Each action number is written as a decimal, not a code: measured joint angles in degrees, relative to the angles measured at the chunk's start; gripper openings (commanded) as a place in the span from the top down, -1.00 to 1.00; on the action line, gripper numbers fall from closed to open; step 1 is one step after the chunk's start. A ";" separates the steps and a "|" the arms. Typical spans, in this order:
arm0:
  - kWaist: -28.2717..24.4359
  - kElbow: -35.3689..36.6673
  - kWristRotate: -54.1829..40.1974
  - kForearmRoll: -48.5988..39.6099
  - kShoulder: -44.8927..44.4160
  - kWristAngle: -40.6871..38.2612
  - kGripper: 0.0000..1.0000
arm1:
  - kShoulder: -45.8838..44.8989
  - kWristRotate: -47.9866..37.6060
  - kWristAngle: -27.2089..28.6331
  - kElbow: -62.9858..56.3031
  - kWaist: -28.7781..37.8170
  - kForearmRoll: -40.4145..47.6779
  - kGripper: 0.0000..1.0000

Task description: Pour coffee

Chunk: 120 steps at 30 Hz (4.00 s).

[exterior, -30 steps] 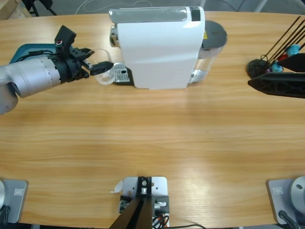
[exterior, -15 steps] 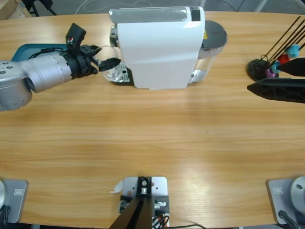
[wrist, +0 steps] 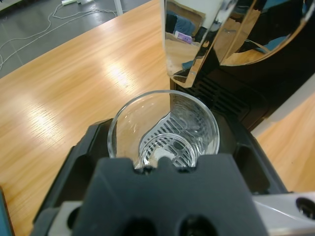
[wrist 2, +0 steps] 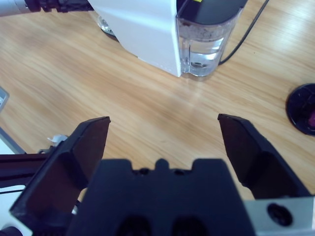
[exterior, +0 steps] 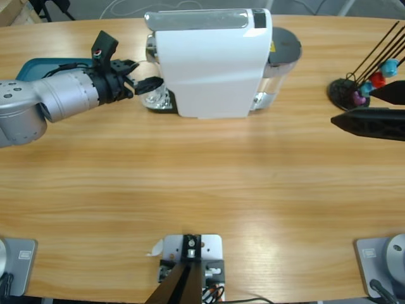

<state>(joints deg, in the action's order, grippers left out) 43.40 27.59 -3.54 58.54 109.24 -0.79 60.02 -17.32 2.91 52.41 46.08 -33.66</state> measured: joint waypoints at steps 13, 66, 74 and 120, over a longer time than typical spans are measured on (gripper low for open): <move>0.24 1.56 0.00 0.02 0.75 -0.06 1.00 | -0.45 0.00 0.00 0.64 0.00 -1.99 -1.00; 6.33 -12.52 4.71 -26.85 -33.25 9.42 -1.00 | 13.38 2.85 5.94 20.54 -5.95 -9.17 1.00; 7.02 -2.04 7.03 -60.67 -44.01 4.53 -1.00 | 28.72 6.51 4.17 49.84 -13.61 -25.63 1.00; 4.67 0.31 7.04 -66.30 -39.58 0.76 -1.00 | 62.02 2.45 -2.06 91.51 -9.89 -52.96 1.00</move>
<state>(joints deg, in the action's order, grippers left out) 48.07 27.90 3.49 -7.77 69.65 -0.03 122.04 -14.87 0.86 143.92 36.19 -86.61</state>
